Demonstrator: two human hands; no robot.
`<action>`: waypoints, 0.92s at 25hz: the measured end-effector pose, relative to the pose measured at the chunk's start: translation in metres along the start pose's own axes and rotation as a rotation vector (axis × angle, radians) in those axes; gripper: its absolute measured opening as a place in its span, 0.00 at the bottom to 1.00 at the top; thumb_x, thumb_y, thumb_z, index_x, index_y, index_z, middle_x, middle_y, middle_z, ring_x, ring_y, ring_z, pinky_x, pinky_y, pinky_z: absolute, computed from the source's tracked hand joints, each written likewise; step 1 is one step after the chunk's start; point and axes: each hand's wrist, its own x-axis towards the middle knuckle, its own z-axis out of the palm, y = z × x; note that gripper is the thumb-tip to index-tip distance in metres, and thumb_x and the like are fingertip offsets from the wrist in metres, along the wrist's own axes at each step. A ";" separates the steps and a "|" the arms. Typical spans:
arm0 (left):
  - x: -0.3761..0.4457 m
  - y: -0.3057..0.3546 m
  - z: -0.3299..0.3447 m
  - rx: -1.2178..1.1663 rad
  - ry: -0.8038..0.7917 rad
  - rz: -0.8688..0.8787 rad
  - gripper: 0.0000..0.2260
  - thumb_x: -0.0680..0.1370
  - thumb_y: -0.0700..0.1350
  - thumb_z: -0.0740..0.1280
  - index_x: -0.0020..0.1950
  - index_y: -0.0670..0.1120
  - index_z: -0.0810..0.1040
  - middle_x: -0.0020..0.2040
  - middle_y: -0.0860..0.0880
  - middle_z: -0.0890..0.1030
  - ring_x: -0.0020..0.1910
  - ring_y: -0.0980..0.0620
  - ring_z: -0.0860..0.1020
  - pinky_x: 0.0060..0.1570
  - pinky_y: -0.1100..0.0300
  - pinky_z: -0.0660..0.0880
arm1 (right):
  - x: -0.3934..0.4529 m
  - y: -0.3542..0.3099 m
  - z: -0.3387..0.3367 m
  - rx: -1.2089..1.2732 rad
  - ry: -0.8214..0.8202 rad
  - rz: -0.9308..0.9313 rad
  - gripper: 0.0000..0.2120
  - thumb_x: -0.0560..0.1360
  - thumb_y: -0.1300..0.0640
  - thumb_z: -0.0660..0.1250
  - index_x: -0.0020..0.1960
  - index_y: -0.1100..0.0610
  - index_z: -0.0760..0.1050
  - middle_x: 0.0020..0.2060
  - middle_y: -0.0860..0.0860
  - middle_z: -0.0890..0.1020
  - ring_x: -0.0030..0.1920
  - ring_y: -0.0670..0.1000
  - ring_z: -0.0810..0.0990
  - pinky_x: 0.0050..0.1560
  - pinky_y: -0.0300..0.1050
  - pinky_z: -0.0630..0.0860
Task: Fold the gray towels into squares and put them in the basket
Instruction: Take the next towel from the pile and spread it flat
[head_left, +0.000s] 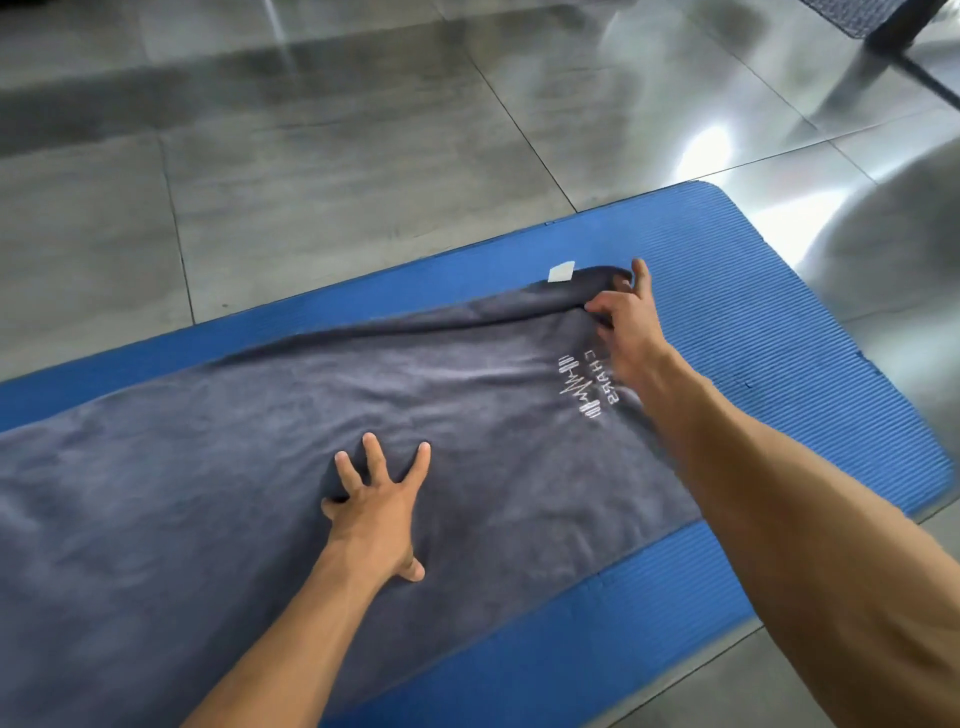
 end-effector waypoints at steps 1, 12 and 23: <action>0.001 0.000 -0.001 0.014 -0.003 -0.002 0.62 0.64 0.54 0.80 0.75 0.61 0.30 0.74 0.37 0.27 0.73 0.26 0.36 0.65 0.36 0.65 | 0.007 -0.005 0.003 -0.040 -0.034 -0.055 0.40 0.70 0.69 0.63 0.77 0.45 0.58 0.68 0.46 0.69 0.62 0.48 0.73 0.64 0.47 0.74; 0.007 0.001 -0.001 0.065 -0.001 0.011 0.65 0.63 0.56 0.81 0.75 0.59 0.27 0.74 0.33 0.28 0.73 0.23 0.40 0.63 0.37 0.69 | 0.028 0.016 -0.020 -0.806 0.121 -0.068 0.05 0.66 0.55 0.69 0.41 0.48 0.81 0.44 0.50 0.83 0.52 0.56 0.81 0.59 0.54 0.76; 0.007 0.000 -0.001 0.054 0.015 0.019 0.65 0.62 0.56 0.81 0.75 0.60 0.28 0.74 0.34 0.29 0.73 0.23 0.40 0.65 0.35 0.68 | 0.040 -0.013 -0.009 -1.318 0.030 -0.325 0.34 0.75 0.60 0.63 0.79 0.55 0.56 0.80 0.51 0.51 0.78 0.58 0.54 0.75 0.57 0.58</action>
